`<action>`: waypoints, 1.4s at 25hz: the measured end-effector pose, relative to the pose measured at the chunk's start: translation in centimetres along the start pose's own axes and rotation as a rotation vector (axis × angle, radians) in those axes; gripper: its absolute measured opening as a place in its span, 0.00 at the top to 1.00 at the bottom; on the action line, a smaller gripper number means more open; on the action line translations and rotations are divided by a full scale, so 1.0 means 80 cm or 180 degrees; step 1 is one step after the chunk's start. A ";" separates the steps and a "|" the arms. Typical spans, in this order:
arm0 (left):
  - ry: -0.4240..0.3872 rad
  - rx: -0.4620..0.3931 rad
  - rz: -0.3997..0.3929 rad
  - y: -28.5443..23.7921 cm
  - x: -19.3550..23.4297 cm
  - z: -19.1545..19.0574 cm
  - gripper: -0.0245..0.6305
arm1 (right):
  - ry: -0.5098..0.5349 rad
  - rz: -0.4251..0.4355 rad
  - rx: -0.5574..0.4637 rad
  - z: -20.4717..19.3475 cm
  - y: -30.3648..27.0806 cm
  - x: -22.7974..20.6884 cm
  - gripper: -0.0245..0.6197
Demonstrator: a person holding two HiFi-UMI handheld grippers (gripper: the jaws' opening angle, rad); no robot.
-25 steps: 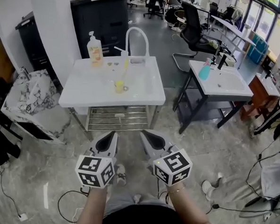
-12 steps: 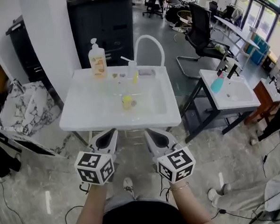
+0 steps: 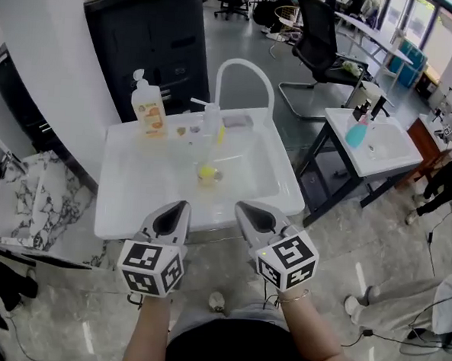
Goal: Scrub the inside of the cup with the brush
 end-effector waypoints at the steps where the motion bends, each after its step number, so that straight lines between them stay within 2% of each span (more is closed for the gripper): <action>1: -0.0025 0.0022 -0.0018 -0.004 0.004 0.001 0.94 | -0.0003 -0.0013 0.0026 -0.001 -0.005 -0.004 0.96; 6: -0.0167 0.0141 -0.0062 -0.030 0.024 0.002 0.94 | -0.0046 -0.0109 0.0097 -0.003 -0.030 -0.030 0.96; 11: -0.0058 0.0226 -0.0072 -0.058 0.053 0.000 0.94 | -0.0101 -0.0120 0.0203 -0.013 -0.066 -0.057 0.96; 17: -0.0067 0.0317 -0.0022 -0.107 0.095 0.014 0.94 | -0.0155 -0.0095 0.0255 -0.010 -0.126 -0.106 0.96; 24: -0.0115 0.0461 0.0008 -0.176 0.134 0.036 0.94 | -0.0140 0.0047 0.0379 -0.005 -0.193 -0.156 0.96; 32: 0.0089 0.0544 -0.0045 -0.249 0.159 0.041 0.94 | -0.0125 0.0290 0.0511 -0.006 -0.249 -0.203 0.96; 35: 0.0093 0.0601 -0.0031 -0.265 0.161 0.040 0.94 | -0.0154 0.0401 0.0591 -0.014 -0.263 -0.209 0.96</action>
Point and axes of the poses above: the fingertips, and each gripper's own axes: y backward along the fingers, x to its left, z out of its top, the point moved 4 cm from there along y, backward along the fingers, and after that the axes turned 2 degrees about -z, right-handed, at the moved point
